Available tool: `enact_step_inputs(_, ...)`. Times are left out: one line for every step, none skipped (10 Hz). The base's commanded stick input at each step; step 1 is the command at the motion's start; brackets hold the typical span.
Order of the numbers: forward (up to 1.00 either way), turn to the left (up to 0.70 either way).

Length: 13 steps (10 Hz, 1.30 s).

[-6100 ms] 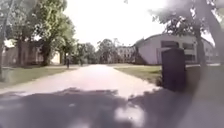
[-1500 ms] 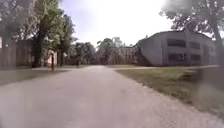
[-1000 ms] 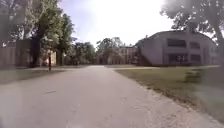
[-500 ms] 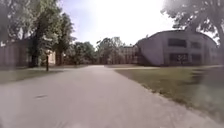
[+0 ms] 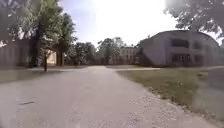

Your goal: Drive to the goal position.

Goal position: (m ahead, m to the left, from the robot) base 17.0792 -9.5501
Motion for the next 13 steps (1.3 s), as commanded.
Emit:
enact_step_inputs(0.70, 0.00)
enact_step_inputs(0.70, 0.00)
enact_step_inputs(0.70, 0.00)
enact_step_inputs(0.70, -0.11)
enact_step_inputs(0.70, -0.29)
enact_step_inputs(0.70, -0.35)
enact_step_inputs(0.70, -0.35)
enact_step_inputs(0.70, 0.00)
enact_step_inputs(0.70, 0.00)
enact_step_inputs(0.70, 0.00)
enact_step_inputs(0.70, -0.06)
enact_step_inputs(0.70, -0.29)
enact_step_inputs(0.70, -0.35)
